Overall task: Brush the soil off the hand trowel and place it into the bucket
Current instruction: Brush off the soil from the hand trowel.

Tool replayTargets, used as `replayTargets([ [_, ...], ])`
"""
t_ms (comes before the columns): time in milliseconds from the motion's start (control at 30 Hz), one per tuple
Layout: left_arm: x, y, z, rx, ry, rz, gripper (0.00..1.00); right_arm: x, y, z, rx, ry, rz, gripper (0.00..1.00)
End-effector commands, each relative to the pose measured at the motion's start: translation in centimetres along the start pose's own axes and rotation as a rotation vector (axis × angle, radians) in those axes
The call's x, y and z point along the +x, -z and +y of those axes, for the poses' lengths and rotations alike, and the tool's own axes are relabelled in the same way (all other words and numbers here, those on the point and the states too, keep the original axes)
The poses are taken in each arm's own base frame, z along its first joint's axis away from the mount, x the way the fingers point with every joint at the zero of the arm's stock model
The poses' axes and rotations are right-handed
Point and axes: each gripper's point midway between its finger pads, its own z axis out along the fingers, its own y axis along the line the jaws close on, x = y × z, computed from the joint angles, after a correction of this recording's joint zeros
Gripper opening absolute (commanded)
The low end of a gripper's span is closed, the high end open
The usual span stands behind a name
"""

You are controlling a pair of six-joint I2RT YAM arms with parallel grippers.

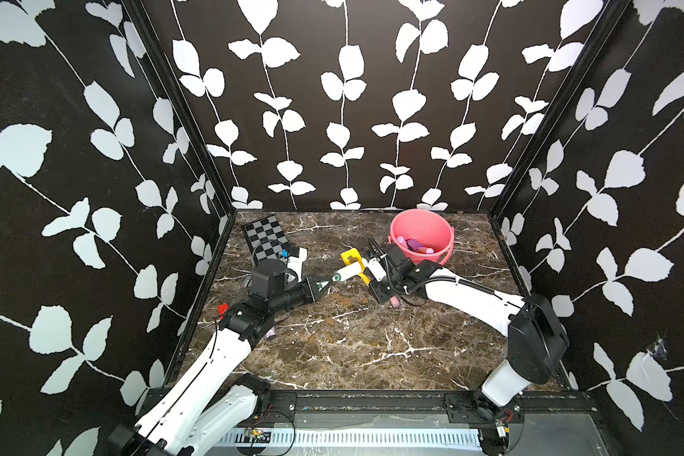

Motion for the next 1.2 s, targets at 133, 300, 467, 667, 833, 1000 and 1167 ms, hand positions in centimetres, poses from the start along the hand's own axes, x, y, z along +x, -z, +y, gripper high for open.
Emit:
replayTargets([
  [133,-0.7,-1.9,0.5,-0.002,-0.016,-0.018,0.00,-1.2,1.2,1.7,-0.039,0.010,-0.055,0.00],
  [300,-0.9,-2.9,2.0,-0.067,-0.044,-0.014,0.00,-1.4,2.6,2.2,-0.050,0.028,-0.089,0.00],
  [467,-1.8,-2.4,3.4,-0.153,-0.106,-0.022,0.00,-0.4,3.0,2.0,-0.037,0.032,-0.078,0.00],
  [667,-4.2,-1.1,3.3,-0.132,-0.091,-0.084,0.00,0.9,3.2,1.8,-0.036,0.027,-0.058,0.00],
  [833,-4.8,-0.1,2.4,-0.102,-0.085,-0.103,0.00,2.0,3.4,1.5,-0.022,0.035,-0.036,0.00],
  [1000,-3.4,-0.8,-0.1,0.068,0.014,-0.050,0.00,2.1,2.9,1.6,-0.032,0.032,-0.026,0.00],
  [1167,-0.9,-1.9,0.4,0.066,0.051,0.005,0.00,1.6,2.5,2.0,-0.049,0.027,-0.033,0.00],
])
